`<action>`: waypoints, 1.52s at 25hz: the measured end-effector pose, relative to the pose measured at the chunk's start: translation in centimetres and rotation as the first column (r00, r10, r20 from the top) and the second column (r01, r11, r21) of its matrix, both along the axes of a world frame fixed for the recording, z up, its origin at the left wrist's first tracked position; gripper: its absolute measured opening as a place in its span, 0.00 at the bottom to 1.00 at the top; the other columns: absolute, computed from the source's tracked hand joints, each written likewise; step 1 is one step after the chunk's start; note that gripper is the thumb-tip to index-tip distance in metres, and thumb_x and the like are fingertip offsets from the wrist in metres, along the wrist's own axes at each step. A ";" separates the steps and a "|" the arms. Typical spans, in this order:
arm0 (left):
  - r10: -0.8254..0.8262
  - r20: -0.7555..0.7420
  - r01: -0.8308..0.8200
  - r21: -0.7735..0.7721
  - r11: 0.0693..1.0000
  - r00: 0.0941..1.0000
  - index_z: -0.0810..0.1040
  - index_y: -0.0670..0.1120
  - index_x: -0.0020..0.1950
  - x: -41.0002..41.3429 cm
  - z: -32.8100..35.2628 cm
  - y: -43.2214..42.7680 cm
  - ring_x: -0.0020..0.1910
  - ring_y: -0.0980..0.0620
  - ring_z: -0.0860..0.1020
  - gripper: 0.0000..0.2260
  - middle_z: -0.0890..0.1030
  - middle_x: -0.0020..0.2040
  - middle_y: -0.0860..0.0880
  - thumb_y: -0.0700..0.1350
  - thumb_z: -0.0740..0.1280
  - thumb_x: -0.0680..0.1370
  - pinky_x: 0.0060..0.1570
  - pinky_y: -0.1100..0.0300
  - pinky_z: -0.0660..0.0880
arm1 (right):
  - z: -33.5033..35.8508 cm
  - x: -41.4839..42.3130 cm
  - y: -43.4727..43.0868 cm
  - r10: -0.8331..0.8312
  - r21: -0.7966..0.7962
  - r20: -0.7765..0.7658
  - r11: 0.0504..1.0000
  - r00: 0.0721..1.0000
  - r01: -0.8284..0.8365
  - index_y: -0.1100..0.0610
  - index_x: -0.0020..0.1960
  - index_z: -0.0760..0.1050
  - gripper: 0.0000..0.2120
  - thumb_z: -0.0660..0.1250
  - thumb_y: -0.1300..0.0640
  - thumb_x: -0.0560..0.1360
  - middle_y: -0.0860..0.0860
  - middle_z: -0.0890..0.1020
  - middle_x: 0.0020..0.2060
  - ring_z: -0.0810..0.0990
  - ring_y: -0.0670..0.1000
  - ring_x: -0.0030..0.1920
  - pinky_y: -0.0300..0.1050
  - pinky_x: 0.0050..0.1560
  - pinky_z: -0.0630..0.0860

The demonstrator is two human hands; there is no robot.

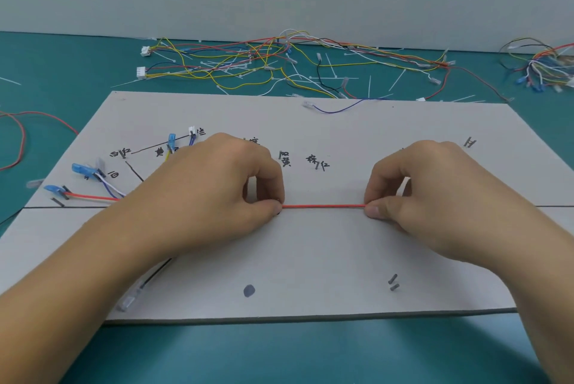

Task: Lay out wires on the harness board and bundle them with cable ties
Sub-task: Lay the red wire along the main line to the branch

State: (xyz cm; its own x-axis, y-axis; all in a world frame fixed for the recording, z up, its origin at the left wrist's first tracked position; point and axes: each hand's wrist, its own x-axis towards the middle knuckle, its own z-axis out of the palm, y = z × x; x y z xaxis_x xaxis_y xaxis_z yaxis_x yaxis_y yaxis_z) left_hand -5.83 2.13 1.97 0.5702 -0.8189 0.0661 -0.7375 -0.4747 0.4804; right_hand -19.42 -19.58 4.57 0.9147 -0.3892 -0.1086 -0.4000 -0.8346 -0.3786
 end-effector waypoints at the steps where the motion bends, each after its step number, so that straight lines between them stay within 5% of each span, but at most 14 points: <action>1: 0.026 0.041 -0.026 0.003 1.000 0.999 0.81 0.59 0.40 -0.3 0.0 -0.1 0.40 0.62 0.77 0.06 0.80 0.41 0.63 0.57 0.65 0.70 0.42 0.53 0.78 | -0.3 -0.2 0.1 0.002 -0.010 0.024 1.000 1.000 -0.001 0.46 0.35 0.81 0.09 0.77 0.54 0.72 0.43 0.78 0.28 0.76 0.42 0.31 0.40 0.29 0.69; 9: 0.079 0.110 -0.084 0.042 0.996 0.991 0.79 0.59 0.38 -0.2 0.4 0.0 0.40 0.65 0.75 0.02 0.80 0.40 0.64 0.53 0.70 0.71 0.39 0.56 0.75 | -1.0 0.8 0.9 0.124 -0.141 0.067 0.983 0.990 -0.113 0.52 0.35 0.80 0.09 0.75 0.61 0.71 0.43 0.76 0.30 0.73 0.42 0.36 0.45 0.36 0.75; 15: 0.114 0.068 -0.123 0.142 0.982 0.991 0.82 0.62 0.40 2.1 1.8 2.2 0.38 0.66 0.78 0.05 0.80 0.39 0.67 0.51 0.74 0.69 0.35 0.59 0.76 | -1.3 3.1 1.8 0.262 -0.030 0.081 0.965 0.962 -0.260 0.50 0.38 0.80 0.07 0.77 0.54 0.72 0.44 0.81 0.34 0.76 0.42 0.35 0.44 0.36 0.75; 20: 0.100 -0.010 -0.098 0.129 0.987 0.995 0.83 0.61 0.39 2.3 1.6 1.6 0.35 0.58 0.81 0.07 0.82 0.34 0.58 0.55 0.67 0.63 0.37 0.53 0.80 | -0.5 2.3 -2.0 0.264 0.270 0.052 0.925 0.963 -0.268 0.54 0.38 0.80 0.08 0.75 0.56 0.75 0.47 0.80 0.26 0.75 0.44 0.24 0.38 0.26 0.71; 27: -0.033 -0.086 0.038 0.055 0.998 0.996 0.83 0.57 0.38 1.5 1.3 -0.3 0.38 0.54 0.81 0.04 0.83 0.37 0.57 0.53 0.69 0.68 0.40 0.51 0.80 | 1.1 0.5 -4.6 0.342 0.228 -0.089 0.921 0.936 -0.315 0.48 0.41 0.82 0.06 0.73 0.57 0.75 0.45 0.83 0.29 0.77 0.43 0.23 0.34 0.27 0.72; 33: -0.127 -0.088 0.131 0.046 0.990 0.988 0.83 0.53 0.38 0.5 0.6 -4.0 0.36 0.59 0.80 0.04 0.82 0.34 0.58 0.48 0.73 0.73 0.33 0.66 0.74 | 2.0 -0.2 -5.8 0.228 0.213 -0.130 0.957 0.965 -0.197 0.48 0.41 0.82 0.09 0.73 0.61 0.75 0.48 0.83 0.29 0.82 0.47 0.25 0.45 0.33 0.80; 38: -0.131 -0.110 0.125 -0.055 0.991 0.985 0.84 0.54 0.39 0.1 -0.5 -5.1 0.35 0.59 0.79 0.04 0.82 0.35 0.60 0.50 0.75 0.74 0.32 0.67 0.72 | 1.6 0.0 -5.9 0.127 0.157 -0.220 0.983 0.967 -0.093 0.53 0.39 0.79 0.08 0.78 0.57 0.72 0.49 0.85 0.29 0.83 0.49 0.27 0.38 0.28 0.76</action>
State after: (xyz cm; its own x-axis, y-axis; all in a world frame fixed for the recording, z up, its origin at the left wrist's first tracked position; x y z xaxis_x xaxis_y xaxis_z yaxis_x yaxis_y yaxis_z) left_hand -5.72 -2.99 1.45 0.4668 -0.8831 0.0478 -0.7302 -0.3544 0.5842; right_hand -19.41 -25.50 6.21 0.8952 -0.2526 -0.3673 -0.3989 -0.8216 -0.4073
